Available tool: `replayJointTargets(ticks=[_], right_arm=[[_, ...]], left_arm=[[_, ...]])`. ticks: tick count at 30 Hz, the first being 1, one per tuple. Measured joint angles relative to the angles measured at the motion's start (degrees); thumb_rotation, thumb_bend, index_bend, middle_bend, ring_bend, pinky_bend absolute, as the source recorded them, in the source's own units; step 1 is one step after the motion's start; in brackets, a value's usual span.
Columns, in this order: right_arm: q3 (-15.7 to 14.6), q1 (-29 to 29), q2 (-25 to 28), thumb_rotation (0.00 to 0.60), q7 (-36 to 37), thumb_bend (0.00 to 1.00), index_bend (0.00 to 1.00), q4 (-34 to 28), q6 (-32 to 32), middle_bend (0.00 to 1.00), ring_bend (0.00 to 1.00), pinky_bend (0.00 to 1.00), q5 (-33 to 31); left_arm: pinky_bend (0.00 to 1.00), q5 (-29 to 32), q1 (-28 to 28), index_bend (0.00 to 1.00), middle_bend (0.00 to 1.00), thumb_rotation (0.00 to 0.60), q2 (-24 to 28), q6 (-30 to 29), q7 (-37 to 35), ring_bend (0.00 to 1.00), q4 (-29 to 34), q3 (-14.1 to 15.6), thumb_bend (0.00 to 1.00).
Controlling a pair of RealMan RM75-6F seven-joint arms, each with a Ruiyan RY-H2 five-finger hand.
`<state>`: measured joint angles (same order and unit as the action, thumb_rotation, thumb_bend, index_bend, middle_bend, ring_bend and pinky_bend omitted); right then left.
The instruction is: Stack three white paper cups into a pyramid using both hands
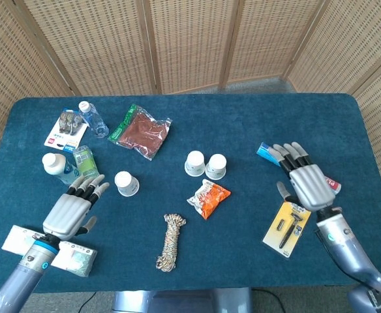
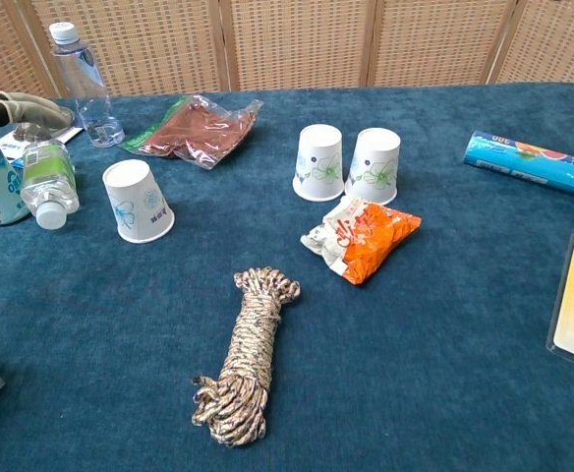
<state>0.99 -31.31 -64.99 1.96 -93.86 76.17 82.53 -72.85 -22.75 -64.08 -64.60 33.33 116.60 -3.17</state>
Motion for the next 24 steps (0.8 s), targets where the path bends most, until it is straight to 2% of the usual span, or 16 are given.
replayJointTargets(ticks=[5,9,16,24], right_arm=[[-2.0,4.0,-0.8,0.6,1.6,0.52,0.01,0.6,3.4,0.0,0.0,0.0,4.1],[-2.8,5.3,-1.7,0.6,1.7,0.52,0.01,1.6,3.5,0.0,0.0,0.0,5.7],[-1.3,4.9,-2.2,0.6,1.1,0.51,0.02,2.3,0.7,0.0,0.0,0.0,5.5],[0.0,5.0,-1.0,0.6,-0.9,0.5,0.02,-0.5,0.0,0.0,0.0,0.0,5.9]], left_arm=[[0.0,1.8,-0.6,0.0,0.0,0.6,-0.5,0.1,0.3,0.0,-1.5,0.0,0.46],[0.0,3.5,-1.9,0.0,0.0,0.6,-1.2,0.8,0.0,0.0,-2.5,-0.7,0.46],[0.0,5.3,-3.2,0.0,0.0,0.6,-1.6,1.3,-0.7,0.0,-3.2,-1.0,0.46],[0.0,7.0,-5.3,0.0,0.0,0.6,-3.2,2.3,-0.6,0.0,-5.0,-1.6,0.46]])
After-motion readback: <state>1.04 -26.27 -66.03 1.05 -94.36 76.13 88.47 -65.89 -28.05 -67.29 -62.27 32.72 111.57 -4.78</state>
